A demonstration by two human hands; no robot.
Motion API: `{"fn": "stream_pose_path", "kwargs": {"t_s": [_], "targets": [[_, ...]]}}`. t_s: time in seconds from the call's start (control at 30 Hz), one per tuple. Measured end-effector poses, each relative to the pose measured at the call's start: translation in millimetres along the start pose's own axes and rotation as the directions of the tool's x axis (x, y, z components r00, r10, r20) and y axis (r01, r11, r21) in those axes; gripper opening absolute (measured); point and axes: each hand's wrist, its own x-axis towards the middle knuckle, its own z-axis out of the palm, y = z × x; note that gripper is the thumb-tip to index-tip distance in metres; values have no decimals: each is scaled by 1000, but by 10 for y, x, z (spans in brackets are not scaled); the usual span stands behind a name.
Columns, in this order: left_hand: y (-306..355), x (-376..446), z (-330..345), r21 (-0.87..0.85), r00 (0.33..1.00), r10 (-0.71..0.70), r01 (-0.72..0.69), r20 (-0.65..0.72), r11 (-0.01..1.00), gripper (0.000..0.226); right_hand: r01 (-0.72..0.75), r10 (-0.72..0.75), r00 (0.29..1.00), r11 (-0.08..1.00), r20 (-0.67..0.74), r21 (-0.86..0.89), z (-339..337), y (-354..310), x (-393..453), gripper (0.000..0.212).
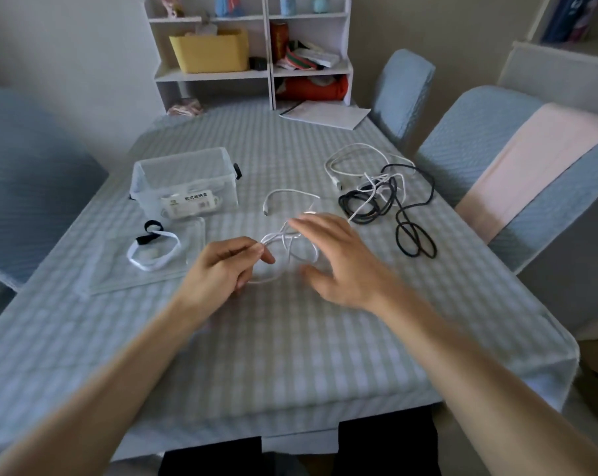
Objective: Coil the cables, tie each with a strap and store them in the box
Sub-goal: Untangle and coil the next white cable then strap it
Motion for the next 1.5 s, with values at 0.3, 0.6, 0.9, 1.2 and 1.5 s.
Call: {"fn": "stream_pose_path", "kwargs": {"t_s": [0.3,0.6,0.9,1.2,1.5], "targets": [[-76,-139,-241,-228,987,-53,17,-149,973,41,-62,63,994,998,-94,8,238,-183,100,39],[-129,-213,-119,143,995,42,-29,-88,989,29,-201,190,973,976,-131,-77,8,-105,-285,29],[-139,-271,34,361,962,208,-132,-180,923,17,-211,310,889,931,-337,299,-372,-141,-565,18],[42,-307,373,692,733,671,-541,111,477,46,-384,388,896,921,-218,60,-363,42,-539,62],[-28,134,577,726,866,423,-468,265,504,39,-431,422,887,902,-187,-10,-391,161,-405,37]]}}
